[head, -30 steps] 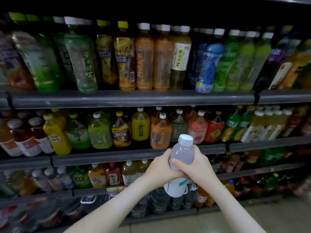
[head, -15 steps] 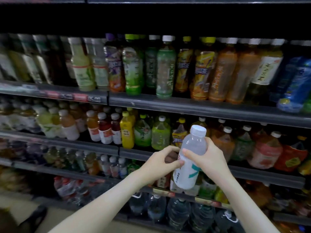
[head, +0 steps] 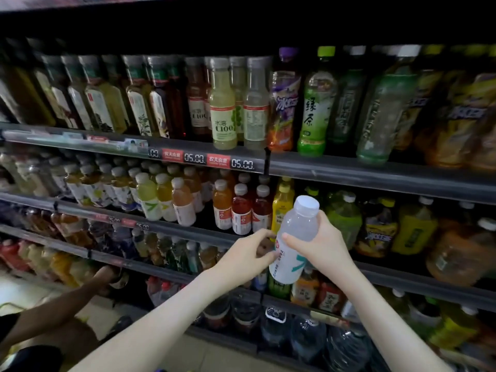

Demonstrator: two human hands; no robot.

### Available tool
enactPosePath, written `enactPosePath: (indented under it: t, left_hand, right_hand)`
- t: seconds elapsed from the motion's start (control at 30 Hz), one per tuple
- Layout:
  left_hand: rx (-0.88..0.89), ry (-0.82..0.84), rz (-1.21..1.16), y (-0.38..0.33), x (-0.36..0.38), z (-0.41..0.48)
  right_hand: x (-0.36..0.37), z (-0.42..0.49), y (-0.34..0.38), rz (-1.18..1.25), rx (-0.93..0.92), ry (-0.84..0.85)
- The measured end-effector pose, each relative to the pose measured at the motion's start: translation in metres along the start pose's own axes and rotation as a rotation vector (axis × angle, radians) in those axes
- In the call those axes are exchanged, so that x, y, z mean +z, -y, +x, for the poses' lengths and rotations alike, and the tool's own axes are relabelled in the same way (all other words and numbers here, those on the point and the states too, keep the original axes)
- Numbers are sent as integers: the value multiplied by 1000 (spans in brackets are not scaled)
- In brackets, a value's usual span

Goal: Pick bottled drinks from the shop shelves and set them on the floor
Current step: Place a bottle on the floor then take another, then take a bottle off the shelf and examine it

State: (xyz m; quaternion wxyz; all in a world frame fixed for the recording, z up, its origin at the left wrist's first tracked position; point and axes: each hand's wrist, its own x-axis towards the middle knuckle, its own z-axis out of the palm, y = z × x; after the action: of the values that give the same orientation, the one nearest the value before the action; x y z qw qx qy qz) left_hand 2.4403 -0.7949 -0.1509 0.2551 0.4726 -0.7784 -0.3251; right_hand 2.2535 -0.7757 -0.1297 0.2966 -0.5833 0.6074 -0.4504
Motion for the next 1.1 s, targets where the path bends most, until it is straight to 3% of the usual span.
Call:
enactPosePath:
  t: [0.47,0.83,0.97,1.1]
  left_hand:
    - [-159,-166,90,42,-3,35]
    - [-201,-449,413,123,-59,59]
    - [-166,-404,724,165,-101,63]
    - [-134,-290,874,200,-145,77]
  right_hand:
    - [26,56,-18,42,-31,94]
    - [84,83,-21,109,18,-4]
    - [124,90,-12,144,36,-62]
    - [164,95,3,122,61,-127]
